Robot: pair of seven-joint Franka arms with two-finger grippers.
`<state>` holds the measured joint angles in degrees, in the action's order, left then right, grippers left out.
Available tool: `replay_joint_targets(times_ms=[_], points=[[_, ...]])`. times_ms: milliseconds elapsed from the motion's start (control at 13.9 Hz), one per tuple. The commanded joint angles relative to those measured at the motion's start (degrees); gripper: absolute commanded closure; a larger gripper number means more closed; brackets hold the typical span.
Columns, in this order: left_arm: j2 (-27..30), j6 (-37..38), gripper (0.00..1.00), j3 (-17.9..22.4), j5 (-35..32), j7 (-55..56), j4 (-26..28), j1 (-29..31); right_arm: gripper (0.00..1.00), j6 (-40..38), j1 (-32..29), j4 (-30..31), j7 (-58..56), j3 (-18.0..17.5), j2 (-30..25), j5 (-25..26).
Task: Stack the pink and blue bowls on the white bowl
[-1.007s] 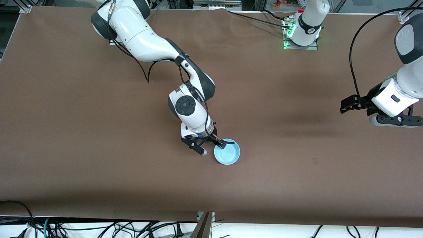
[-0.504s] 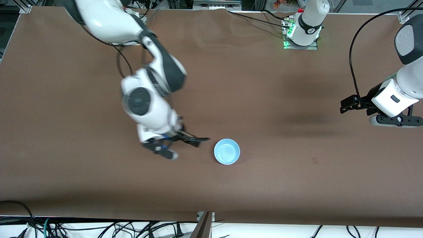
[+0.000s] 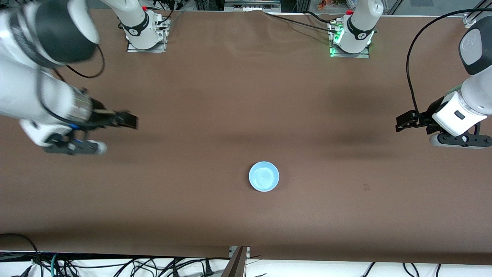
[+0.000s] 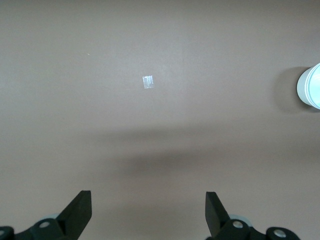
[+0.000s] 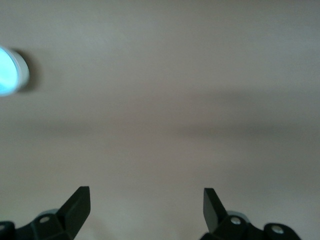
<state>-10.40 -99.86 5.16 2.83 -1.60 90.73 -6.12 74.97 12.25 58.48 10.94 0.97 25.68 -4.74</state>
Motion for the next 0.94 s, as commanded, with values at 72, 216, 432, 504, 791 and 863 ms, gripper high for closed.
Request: replay_joint_targets(times_ms=[72,216,432,504,791,863], points=[[-1.4,1.4,0.0,0.0,-1.2,-0.6,-6.4,-0.8,0.0,4.5,0.2,24.2,-8.5,3.9,-18.3,2.3],[-2.9,1.8,0.0,0.0,-1.4,-0.3,-10.4,-0.8,0.0,11.7,0.3,39.2,-8.6,3.8,-29.8,4.5],[-2.9,2.2,0.0,0.3,-1.3,-0.3,-10.8,-0.3,0.0,11.3,0.3,40.4,-9.0,3.2,-31.7,4.8],[-2.8,2.2,0.0,0.4,-1.3,-0.3,-10.9,-0.2,0.0,10.7,0.6,39.0,-10.0,3.1,-31.1,5.5],[-2.2,6.1,0.0,1.8,-1.2,0.0,-10.9,0.1,0.0,10.6,0.8,36.3,-10.0,3.1,-29.6,6.0],[-1.6,7.1,0.0,2.0,-1.1,-0.2,-10.7,0.2,0.0,10.7,0.8,36.3,-9.4,3.0,-29.7,5.9]])
